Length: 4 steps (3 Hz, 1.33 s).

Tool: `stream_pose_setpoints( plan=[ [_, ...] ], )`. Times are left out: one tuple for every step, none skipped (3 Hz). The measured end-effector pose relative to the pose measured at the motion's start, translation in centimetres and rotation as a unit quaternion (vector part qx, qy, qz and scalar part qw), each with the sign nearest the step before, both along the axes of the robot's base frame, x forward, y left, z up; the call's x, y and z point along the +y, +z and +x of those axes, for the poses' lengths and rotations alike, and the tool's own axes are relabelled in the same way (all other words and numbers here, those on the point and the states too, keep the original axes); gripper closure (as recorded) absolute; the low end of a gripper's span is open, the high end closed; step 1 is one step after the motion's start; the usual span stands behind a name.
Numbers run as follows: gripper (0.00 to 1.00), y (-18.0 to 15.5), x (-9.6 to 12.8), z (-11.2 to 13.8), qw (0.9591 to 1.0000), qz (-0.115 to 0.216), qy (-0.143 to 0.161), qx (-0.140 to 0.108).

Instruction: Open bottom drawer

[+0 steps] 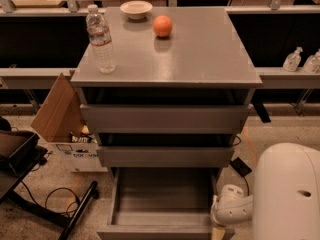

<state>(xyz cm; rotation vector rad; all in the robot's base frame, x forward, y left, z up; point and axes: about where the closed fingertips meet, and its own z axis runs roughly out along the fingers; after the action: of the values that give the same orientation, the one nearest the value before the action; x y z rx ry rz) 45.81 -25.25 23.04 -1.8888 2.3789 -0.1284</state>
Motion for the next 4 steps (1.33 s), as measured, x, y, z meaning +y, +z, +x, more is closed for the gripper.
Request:
stream_pose_setpoints(
  plan=[
    [0.00, 3.9, 0.0, 0.1, 0.9990, -0.022, 0.034, 0.017],
    [0.00, 10.2, -0.9, -1.4, 0.9966, -0.060, 0.047, 0.031],
    [0.00, 16.5, -2.5, -4.4, 0.9946, -0.092, 0.036, 0.032],
    [0.00, 22.2, -4.7, -7.6, 0.9947, -0.101, -0.012, 0.010]
  ],
)
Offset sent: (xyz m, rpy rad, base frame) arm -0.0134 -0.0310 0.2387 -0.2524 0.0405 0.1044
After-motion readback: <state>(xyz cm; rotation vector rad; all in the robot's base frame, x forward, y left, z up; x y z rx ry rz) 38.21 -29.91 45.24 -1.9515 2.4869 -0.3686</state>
